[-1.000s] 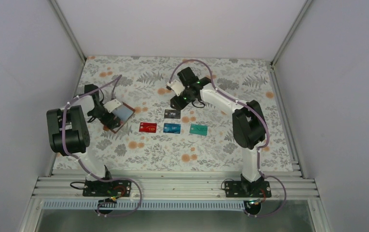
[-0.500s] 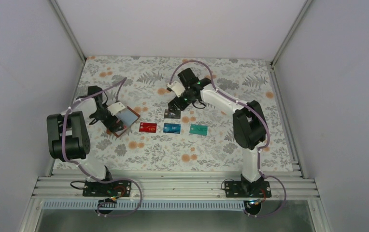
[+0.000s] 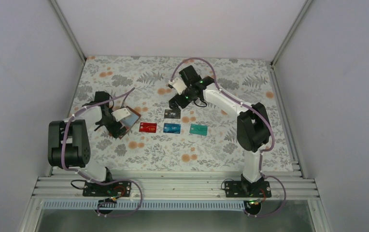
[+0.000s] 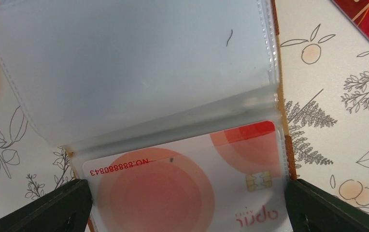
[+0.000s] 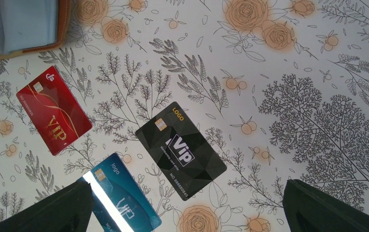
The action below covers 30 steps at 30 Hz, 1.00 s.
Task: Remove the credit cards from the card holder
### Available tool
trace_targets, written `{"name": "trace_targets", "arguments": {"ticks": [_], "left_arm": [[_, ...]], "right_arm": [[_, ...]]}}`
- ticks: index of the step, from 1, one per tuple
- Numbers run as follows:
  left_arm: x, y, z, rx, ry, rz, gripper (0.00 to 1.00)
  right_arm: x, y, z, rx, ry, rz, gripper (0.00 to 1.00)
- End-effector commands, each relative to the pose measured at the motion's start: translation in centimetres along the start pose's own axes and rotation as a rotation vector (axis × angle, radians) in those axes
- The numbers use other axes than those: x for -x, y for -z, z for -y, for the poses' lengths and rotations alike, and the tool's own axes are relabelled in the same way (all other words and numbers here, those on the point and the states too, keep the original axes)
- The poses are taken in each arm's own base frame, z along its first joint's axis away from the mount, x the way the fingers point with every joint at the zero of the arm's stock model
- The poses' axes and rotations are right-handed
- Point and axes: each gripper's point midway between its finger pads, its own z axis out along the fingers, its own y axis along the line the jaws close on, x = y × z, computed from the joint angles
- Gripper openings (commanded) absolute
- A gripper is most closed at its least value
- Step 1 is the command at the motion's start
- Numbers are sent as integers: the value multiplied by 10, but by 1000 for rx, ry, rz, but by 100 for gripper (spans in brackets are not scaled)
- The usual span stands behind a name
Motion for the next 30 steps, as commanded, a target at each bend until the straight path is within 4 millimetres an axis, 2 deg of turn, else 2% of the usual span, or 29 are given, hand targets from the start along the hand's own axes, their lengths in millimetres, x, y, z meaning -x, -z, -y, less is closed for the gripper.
{"name": "trace_targets", "arguments": {"ticks": [1, 7, 11, 18, 23, 25, 29, 30], "left_arm": [[-7, -12, 3, 24, -12, -56, 100], [2, -4, 13, -27, -6, -39, 100], [6, -4, 9, -16, 13, -36, 100], [-26, -32, 10, 46, -14, -163, 100], [-12, -27, 17, 1, -22, -95, 91], [-4, -23, 20, -18, -25, -53, 91], [3, -23, 20, 9, -42, 5, 91], [2, -24, 20, 18, -45, 12, 91]], "right_arm": [[4, 11, -5, -11, 3, 14, 99], [2, 10, -6, -8, 4, 5, 99], [1, 9, -5, -12, 3, 2, 99], [1, 9, -4, -15, 2, 1, 99], [5, 13, -7, -4, -2, 17, 99], [16, 15, -16, 53, -12, 57, 99], [74, 22, -81, 515, -107, 267, 95], [81, 16, -92, 609, -145, 278, 92]]}}
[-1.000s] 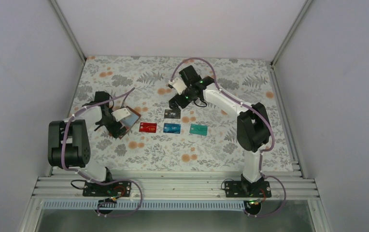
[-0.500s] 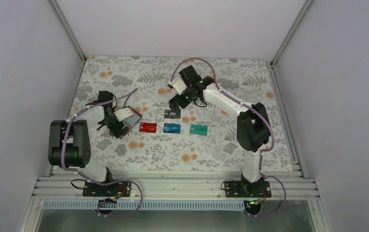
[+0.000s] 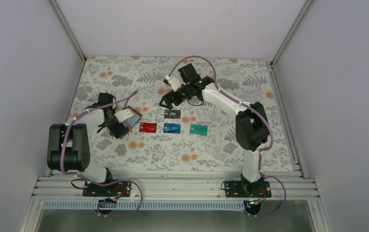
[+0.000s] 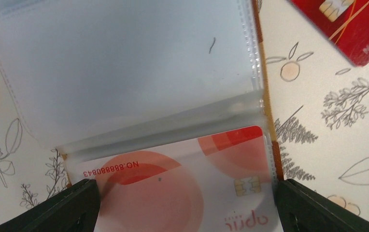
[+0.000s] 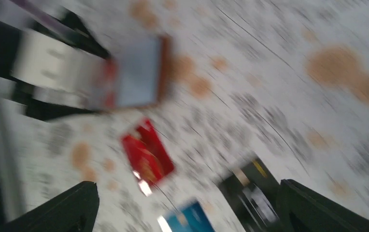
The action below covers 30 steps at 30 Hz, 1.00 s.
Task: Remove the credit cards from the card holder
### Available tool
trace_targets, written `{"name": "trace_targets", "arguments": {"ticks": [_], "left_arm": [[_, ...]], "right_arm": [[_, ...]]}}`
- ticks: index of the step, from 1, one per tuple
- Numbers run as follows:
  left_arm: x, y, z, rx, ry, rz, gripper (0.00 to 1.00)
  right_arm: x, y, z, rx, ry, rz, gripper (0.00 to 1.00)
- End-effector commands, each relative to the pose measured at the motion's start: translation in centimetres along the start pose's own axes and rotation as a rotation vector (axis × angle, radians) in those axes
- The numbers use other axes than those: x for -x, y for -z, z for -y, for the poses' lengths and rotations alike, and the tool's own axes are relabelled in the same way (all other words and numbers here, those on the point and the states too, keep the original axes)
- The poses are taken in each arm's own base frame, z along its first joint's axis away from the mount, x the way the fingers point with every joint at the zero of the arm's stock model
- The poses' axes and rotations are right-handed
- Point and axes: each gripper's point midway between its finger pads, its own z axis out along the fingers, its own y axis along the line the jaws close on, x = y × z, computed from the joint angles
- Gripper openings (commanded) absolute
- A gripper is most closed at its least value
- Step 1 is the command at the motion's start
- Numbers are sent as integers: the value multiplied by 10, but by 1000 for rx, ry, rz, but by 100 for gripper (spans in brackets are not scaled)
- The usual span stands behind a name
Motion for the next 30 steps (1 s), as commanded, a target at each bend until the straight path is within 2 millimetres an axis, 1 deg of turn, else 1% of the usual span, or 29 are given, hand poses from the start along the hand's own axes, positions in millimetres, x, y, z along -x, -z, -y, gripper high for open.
{"name": "trace_targets", "arguments": {"ticks": [1, 2, 3, 4, 6, 8, 11, 13, 15, 17, 20, 22, 25, 28, 30], "left_arm": [[-5, -24, 9, 5, -32, 25, 91], [-5, -25, 8, 12, -33, 27, 91], [-5, -26, 7, 15, -31, 28, 91], [-5, -26, 6, 20, -28, 29, 91], [-4, -26, 6, 24, -28, 35, 91], [-4, -26, 7, 23, -38, 38, 91], [-4, -25, 7, 23, -47, 42, 91], [-4, -26, 8, 23, -50, 43, 91], [-4, -26, 7, 25, -49, 45, 91], [-4, -26, 7, 26, -48, 47, 92], [-4, -28, 8, 25, -47, 49, 92], [-4, -30, 7, 26, -45, 48, 92], [-6, -33, 8, 23, -37, 43, 92], [-5, -34, 8, 25, -36, 54, 92], [-5, -34, 8, 24, -39, 62, 92]], "right_arm": [[65, -14, -69, 462, -134, 180, 88], [68, -32, -64, 448, -181, 147, 83], [75, -46, -58, 423, -201, 132, 80], [81, -58, -55, 414, -220, 127, 79], [84, -80, -55, 432, -261, 109, 77], [81, -104, -55, 434, -286, 87, 76], [74, -131, -54, 433, -324, 62, 76], [66, -148, -53, 456, -360, 37, 74], [58, -161, -59, 500, -386, 0, 72], [54, -168, -68, 538, -393, -28, 70], [55, -168, -86, 597, -391, -40, 70], [53, -170, -91, 631, -423, -58, 69], [46, -177, -99, 665, -469, -96, 64], [42, -182, -108, 652, -474, -109, 62], [43, -186, -109, 636, -484, -101, 59]]}}
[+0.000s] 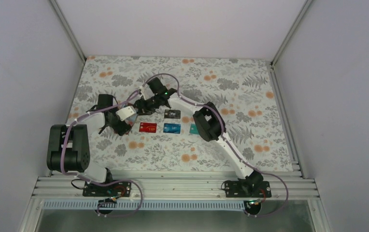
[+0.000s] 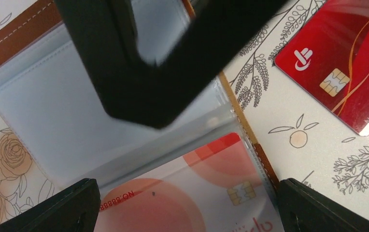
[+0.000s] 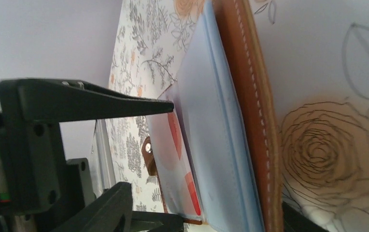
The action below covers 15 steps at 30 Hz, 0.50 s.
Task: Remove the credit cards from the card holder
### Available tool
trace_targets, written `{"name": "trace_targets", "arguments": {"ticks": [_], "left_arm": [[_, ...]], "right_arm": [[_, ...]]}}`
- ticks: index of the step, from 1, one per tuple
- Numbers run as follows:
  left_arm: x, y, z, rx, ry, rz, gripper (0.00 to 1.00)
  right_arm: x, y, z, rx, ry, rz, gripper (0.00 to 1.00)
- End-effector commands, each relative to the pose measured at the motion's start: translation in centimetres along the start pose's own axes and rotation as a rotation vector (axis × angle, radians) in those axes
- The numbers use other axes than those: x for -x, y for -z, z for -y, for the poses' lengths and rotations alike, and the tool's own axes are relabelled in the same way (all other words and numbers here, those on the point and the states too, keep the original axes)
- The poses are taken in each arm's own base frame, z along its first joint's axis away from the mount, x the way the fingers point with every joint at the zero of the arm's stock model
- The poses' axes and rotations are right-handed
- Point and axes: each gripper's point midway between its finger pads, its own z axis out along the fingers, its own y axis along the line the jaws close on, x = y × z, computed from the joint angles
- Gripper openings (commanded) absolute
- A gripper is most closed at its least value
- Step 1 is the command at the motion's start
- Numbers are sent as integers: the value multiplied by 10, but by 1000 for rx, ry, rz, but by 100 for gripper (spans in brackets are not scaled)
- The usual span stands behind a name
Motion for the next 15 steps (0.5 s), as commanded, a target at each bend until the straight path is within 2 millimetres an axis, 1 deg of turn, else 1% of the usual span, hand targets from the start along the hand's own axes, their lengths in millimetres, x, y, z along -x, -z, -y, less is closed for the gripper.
{"name": "trace_targets", "arguments": {"ticks": [1, 2, 3, 4, 5, 6, 8, 9, 11, 12, 13, 14, 15], "left_arm": [[-39, -22, 19, -41, -12, -120, 92], [-38, -22, 20, -46, -14, -119, 92], [-39, -22, 20, -47, -13, -119, 93], [-39, -22, 20, -47, -10, -115, 93], [-37, -20, 20, -50, 0, -106, 94], [-33, -16, 19, -61, 19, -88, 94], [-14, 2, 12, -74, 67, -14, 96], [0, 17, 5, -68, 87, 37, 99], [33, 56, -9, -55, 106, 164, 100], [49, 78, -16, -47, 108, 224, 100], [69, 104, -23, -45, 99, 290, 100], [82, 124, -27, -46, 101, 329, 100], [94, 144, -31, -46, 107, 361, 100]], "right_arm": [[-3, -18, -12, 23, -31, -4, 55], [-2, -18, -11, 21, -37, 4, 51], [0, -19, -10, 17, -40, 15, 44], [4, -18, -12, 16, -34, 27, 33], [7, -17, -13, 9, -27, 41, 17], [11, -14, -17, 8, -11, 56, 6], [21, -5, -32, 8, 45, 90, 4], [28, 3, -42, 10, 82, 110, 4], [42, 24, -67, 21, 171, 154, 4], [49, 37, -81, 24, 225, 177, 4], [54, 50, -95, 24, 272, 198, 4], [60, 66, -112, 21, 321, 225, 4], [65, 85, -132, 17, 371, 255, 4]]}}
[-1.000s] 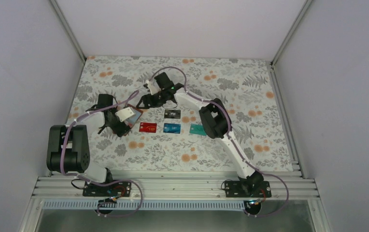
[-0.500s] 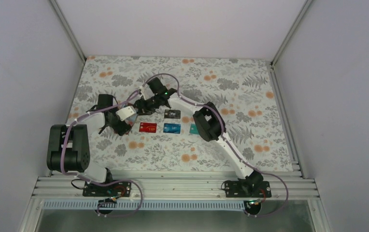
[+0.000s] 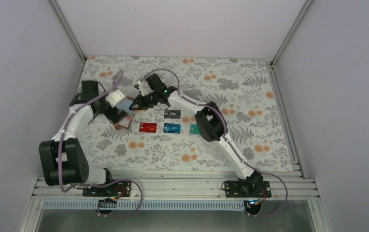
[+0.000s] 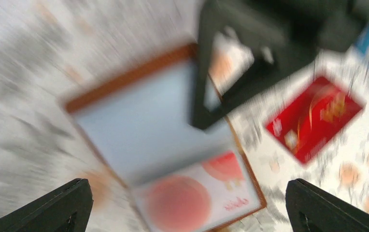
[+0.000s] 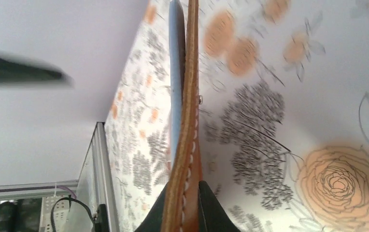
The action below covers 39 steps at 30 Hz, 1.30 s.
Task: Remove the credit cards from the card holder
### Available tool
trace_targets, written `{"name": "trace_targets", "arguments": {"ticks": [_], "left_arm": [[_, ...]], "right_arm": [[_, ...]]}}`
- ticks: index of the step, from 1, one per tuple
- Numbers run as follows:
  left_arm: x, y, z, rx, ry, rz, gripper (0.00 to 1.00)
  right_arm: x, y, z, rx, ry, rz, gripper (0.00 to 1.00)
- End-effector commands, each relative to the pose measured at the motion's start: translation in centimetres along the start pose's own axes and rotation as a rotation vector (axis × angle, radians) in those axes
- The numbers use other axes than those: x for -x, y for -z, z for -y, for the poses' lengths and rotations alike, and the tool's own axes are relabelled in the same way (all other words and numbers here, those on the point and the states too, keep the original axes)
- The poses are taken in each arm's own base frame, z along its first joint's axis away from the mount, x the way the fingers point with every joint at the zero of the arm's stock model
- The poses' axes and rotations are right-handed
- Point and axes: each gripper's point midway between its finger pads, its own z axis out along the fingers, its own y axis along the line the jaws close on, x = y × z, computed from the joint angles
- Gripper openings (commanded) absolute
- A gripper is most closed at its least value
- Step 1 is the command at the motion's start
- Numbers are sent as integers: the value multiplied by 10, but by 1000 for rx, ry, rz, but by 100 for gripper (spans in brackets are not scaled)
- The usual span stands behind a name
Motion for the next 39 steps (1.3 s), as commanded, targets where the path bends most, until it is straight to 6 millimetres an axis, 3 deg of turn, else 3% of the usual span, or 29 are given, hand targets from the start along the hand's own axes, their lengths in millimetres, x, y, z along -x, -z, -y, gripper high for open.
{"name": "trace_targets", "arguments": {"ticks": [1, 7, 13, 17, 20, 23, 26, 30, 33, 36, 39], "left_arm": [[88, 94, -3, -37, 10, 257, 100], [148, 176, -8, -31, 48, 376, 100], [186, 225, 18, -160, 16, 501, 100], [195, 240, 57, -324, -54, 589, 100], [191, 231, 95, -436, -126, 620, 100], [193, 229, 106, -404, -178, 653, 97], [201, 240, 107, -412, -192, 684, 83], [203, 249, 118, -475, -206, 726, 46], [196, 248, 125, -502, -229, 730, 28], [194, 250, 129, -508, -235, 726, 4], [195, 259, 135, -530, -254, 756, 3]], "right_arm": [[67, 102, -127, 44, 361, 221, 4], [73, 197, -185, -9, 572, 338, 4], [37, 246, -232, -82, 821, 325, 4], [13, 270, -259, -76, 941, 339, 4], [5, 282, -273, -78, 977, 353, 4], [-8, 289, -287, -42, 1034, 340, 4], [-19, 291, -293, -19, 1071, 321, 4], [-31, 295, -299, 7, 1114, 309, 4], [-32, 297, -301, 4, 1123, 315, 4], [-36, 297, -304, 33, 1136, 307, 4], [-38, 296, -304, 45, 1139, 301, 4]]}}
